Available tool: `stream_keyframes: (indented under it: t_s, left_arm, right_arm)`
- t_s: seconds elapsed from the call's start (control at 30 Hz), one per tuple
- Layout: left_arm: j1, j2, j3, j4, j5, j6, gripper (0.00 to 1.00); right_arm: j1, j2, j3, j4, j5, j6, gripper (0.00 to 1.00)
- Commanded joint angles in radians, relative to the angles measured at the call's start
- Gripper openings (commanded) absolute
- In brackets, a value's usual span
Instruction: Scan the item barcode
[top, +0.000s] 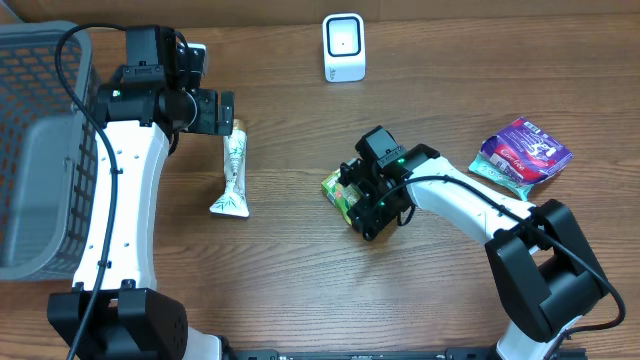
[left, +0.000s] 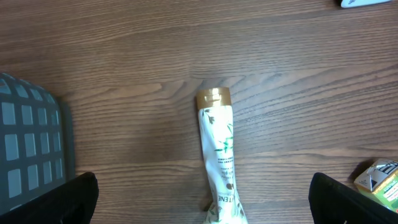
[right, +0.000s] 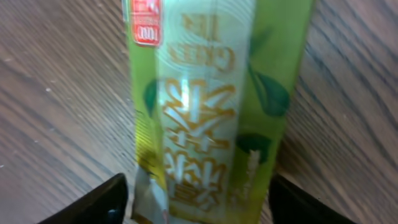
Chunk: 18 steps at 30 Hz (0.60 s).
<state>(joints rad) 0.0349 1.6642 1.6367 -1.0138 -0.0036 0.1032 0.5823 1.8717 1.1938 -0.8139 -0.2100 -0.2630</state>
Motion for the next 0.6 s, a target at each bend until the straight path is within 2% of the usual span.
stream_keyframes:
  t_s: [0.0, 0.07, 0.27, 0.4, 0.57]
  left_arm:
    - [0.004, -0.023, 0.007, 0.000, 0.001, -0.018, 1.00]
    - [0.004, -0.023, 0.007, 0.000, 0.000, -0.018, 1.00]
    - [0.004, -0.022, 0.007, 0.000, 0.000, -0.018, 0.99]
    - [0.004, -0.023, 0.007, -0.002, 0.000, -0.018, 1.00]
    - [0.004, -0.022, 0.007, -0.003, 0.000, -0.018, 0.99]
  right_arm:
    - [-0.005, -0.007, -0.005, 0.024, 0.018, 0.048, 0.67]
    - [-0.005, -0.007, -0.005, 0.045, 0.014, 0.087, 0.64]
    - [-0.005, -0.007, -0.005, 0.070, 0.013, 0.137, 0.44]
    - [-0.005, -0.007, -0.005, 0.068, 0.004, 0.137, 0.45]
    - [0.001, -0.007, -0.006, 0.069, -0.019, 0.136, 0.53]
